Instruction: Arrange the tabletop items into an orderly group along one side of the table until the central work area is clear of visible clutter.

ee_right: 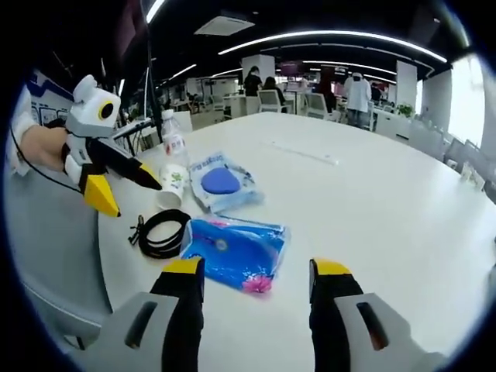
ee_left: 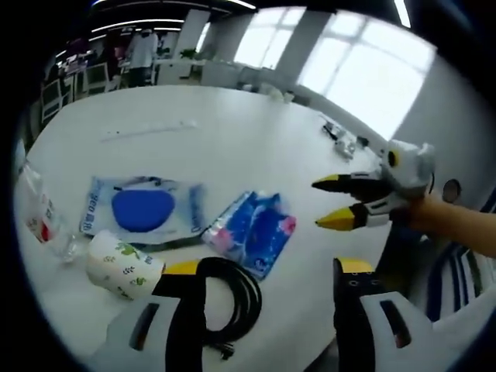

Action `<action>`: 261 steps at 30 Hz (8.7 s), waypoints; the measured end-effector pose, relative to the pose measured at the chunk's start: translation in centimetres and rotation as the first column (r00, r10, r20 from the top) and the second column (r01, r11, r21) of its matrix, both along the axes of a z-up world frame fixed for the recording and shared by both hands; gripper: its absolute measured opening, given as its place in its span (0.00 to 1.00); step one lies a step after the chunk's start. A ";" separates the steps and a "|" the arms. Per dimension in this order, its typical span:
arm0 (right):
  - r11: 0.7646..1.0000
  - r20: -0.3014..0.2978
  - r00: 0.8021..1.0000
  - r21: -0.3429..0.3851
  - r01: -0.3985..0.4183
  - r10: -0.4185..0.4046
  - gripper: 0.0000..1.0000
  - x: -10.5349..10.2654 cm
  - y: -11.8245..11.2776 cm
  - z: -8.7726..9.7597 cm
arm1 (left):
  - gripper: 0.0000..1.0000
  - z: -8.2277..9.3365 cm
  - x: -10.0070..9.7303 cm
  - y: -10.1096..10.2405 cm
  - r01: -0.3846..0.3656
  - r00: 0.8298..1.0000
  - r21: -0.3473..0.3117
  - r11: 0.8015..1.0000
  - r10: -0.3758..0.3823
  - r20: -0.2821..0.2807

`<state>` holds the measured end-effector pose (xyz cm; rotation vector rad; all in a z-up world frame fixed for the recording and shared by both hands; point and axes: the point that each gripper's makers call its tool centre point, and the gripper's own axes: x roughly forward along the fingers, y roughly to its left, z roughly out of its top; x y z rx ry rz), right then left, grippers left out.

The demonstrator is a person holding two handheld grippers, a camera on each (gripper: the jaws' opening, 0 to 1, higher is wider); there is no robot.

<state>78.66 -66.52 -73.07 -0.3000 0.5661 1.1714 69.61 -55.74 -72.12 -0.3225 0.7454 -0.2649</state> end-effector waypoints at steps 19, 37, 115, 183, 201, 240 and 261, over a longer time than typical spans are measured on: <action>0.995 -0.114 0.990 0.033 0.091 -0.087 0.42 2.1 0.4 -2.3 | 0.59 -2.0 1.6 -1.6 -0.040 0.998 -0.056 0.998 0.038 -0.040; 0.995 -0.173 0.981 0.026 0.097 -0.091 0.40 3.4 0.3 -4.9 | 0.55 -4.0 3.3 -1.2 -0.111 0.992 -0.060 0.992 0.107 -0.068; 0.915 -0.196 0.929 0.200 0.351 -0.313 0.00 9.4 -3.8 -1.8 | 0.00 -0.1 14.1 -1.8 -0.047 0.998 0.074 0.996 0.043 0.046; 0.915 -0.200 0.904 0.068 0.398 -0.378 0.00 13.2 -6.3 -7.5 | 0.00 -6.0 17.8 -5.0 0.063 0.998 0.182 0.981 -0.057 -0.042; 0.930 -0.185 0.916 0.027 0.367 -0.356 0.14 13.1 -6.3 -7.4 | 0.17 -5.0 16.8 -5.3 0.020 0.999 0.201 0.979 -0.015 -0.028; 0.933 -0.141 0.931 0.086 0.350 -0.337 0.69 9.2 -5.0 -0.8 | 0.91 -0.1 10.2 -1.4 -0.007 1.000 0.273 0.962 0.004 0.014; 0.937 -0.134 0.937 0.093 0.336 -0.322 0.68 5.9 -3.0 0.7 | 0.85 1.2 5.5 2.9 -0.068 0.998 0.292 0.954 0.061 0.031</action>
